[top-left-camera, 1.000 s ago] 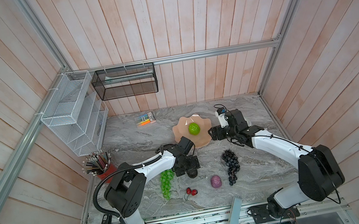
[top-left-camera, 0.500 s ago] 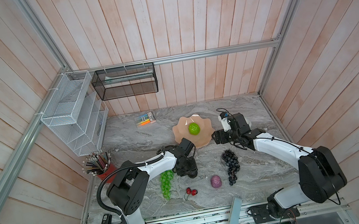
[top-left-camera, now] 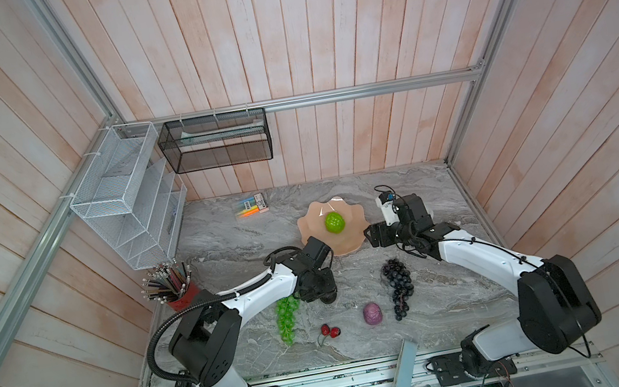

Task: Place and organize the fake fruits in the fruit bowl
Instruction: 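Carry the avocado into the bowl beside the custard apple and release with left gripper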

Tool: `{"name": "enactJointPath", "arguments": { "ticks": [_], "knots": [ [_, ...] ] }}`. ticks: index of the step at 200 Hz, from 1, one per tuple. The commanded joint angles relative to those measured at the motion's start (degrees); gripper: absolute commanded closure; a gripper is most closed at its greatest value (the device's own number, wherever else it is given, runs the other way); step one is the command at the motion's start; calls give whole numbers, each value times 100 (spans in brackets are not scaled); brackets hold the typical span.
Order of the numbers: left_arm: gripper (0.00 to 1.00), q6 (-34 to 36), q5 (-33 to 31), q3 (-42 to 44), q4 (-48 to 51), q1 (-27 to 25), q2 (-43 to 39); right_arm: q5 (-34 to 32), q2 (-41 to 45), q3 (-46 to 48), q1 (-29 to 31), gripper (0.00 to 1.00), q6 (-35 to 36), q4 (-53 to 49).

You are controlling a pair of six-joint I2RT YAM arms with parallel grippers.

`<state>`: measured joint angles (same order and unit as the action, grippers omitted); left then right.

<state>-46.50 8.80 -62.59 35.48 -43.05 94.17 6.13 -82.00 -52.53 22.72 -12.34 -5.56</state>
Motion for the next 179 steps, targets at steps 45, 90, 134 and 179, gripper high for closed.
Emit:
{"name": "enactJointPath", "arguments": {
  "ticks": [45,90,134,179],
  "knots": [
    [67,906,-274,-1325,504,371,-688,347,-178,-690,-78,18,-156,298],
    [67,1693,-360,-2561,656,956,-4,402,-124,-566,-48,20,-274,260],
    [67,2173,-240,-3482,518,1263,921,239,181,-606,-13,20,-266,-202],
    [67,2503,-366,-4300,524,1372,1864,14,657,-277,-13,21,-276,-592]
  ]
}}
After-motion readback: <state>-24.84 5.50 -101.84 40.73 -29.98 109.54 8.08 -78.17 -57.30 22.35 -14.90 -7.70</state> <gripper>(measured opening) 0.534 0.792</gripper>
